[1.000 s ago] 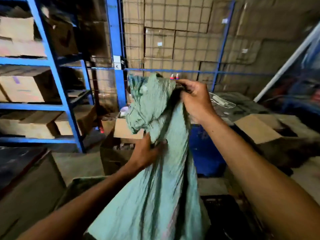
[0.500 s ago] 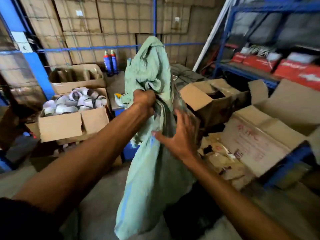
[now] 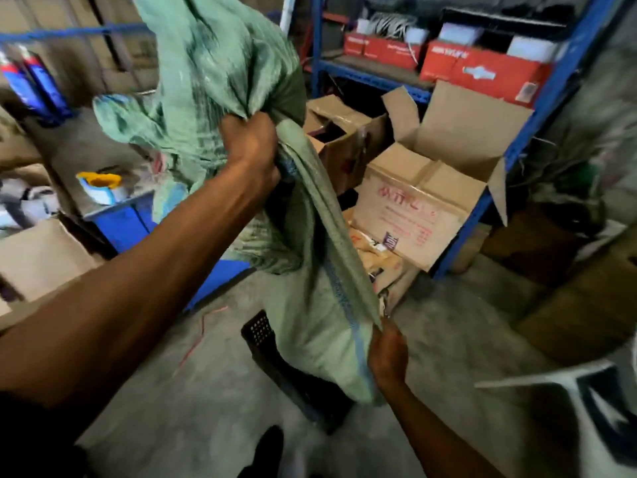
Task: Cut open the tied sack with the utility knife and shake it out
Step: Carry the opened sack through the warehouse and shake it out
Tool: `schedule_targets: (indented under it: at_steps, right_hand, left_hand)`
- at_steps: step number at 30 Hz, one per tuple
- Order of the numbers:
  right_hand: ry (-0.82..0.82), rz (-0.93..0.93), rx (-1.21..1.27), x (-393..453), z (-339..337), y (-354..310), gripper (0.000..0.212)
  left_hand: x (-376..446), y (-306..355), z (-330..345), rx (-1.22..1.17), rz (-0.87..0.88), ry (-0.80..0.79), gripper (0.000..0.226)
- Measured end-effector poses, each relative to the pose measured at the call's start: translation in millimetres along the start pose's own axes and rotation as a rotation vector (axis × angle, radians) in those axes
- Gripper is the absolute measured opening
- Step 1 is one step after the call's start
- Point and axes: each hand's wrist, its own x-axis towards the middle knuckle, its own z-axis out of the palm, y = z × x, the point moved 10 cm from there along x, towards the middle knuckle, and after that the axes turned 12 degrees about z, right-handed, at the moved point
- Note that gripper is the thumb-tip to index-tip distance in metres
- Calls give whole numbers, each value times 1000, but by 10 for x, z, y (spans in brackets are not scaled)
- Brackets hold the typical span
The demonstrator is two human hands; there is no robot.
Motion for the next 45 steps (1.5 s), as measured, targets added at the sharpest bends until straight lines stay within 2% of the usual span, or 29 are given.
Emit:
schedule_targets:
  at_steps: [2,4,6,8,10,13,16,18,21,23,25,27,30,33,35,36,37,39,40,41,42,43,44,45]
  right_hand:
    - [74,145,198,107,-93,131,27]
    - [153,165,340,164,-254,56,29]
    - [220,80,387,211,-479,-132,38]
    - [211,-26,369,292,-639,-294,47]
    - [179,-135,200,362,-760,-457,47]
    - [232,-272,-175,332,-926,-675,44]
    - [314,-348,-381,127,-1116,-767,38]
    - [294,-342,-457,66,-1222,-746,34]
    - [296,-372,-514,4,-1461,-805,32]
    - [304,-388,-582,-17,-1561,-904,28]
    - [278,-380,-638,4,-1542,-972,23]
    - [243,-328,-667,95,-1431,-947,19]
    - [236,-243,-554,263,-1327,-867,30]
    - [275,-164,-476,448,-1384,-867,25]
    - [302,-129,-447,566,-1460,-934,18]
    - [324,-117,-431,613,-1500,-980,17]
    - [343,-115,-409,653,-1535,-1039,16]
    - [353,-130,-366,740,-1569,-1167,15]
    - [346,-133,-339,773,-1589,-1228,15]
    - [340,-142,-310,789,-1625,-1297,14]
    - [336,-156,-281,789,-1673,-1364,14]
    - [341,-175,-262,773,-1747,-1431,14]
    - [355,-188,-252,756,-1845,-1479,14]
    - [370,-195,-252,735,-1950,-1500,15]
  left_hand:
    - [98,-126,62,36,20,-74,23]
    - [238,-257,50,104,54,-129,36]
    - [364,-424,-29,185,56,-171,42]
    - [493,-719,-103,238,22,-242,44]
    - [556,-1079,-135,303,-31,-322,49]
    - [383,-1784,-111,381,-207,-484,45]
    - [21,-2573,-167,483,-401,-622,45]
    - [-251,-3089,-230,500,-628,-695,47]
    - [-720,-3738,-377,471,-995,-776,24]
    - [-971,-3975,-488,521,-1107,-856,20]
    - [-1097,-4020,-484,538,-1139,-936,22]
    - [-1082,-3984,-380,519,-1095,-957,21]
    - [-1052,-3874,-29,226,-1045,-903,14]
    - [-951,-3715,269,22,-903,-895,35]
    - [-911,-3568,458,26,-767,-1015,43]
    - [-935,-3486,565,57,-686,-1125,51]
    - [-1017,-3436,663,112,-611,-1261,63]
    - [-1281,-3433,751,338,-426,-1546,107]
    - [-1383,-3472,737,501,-291,-1634,124]
    - [-1412,-3572,688,695,-147,-1665,129]
    - [-1382,-3713,581,903,-36,-1653,122]
    - [-1343,-3841,448,1081,22,-1632,103]
    - [-1303,-3957,321,1173,9,-1613,80]
    - [-1282,-3967,263,1159,-26,-1594,61]
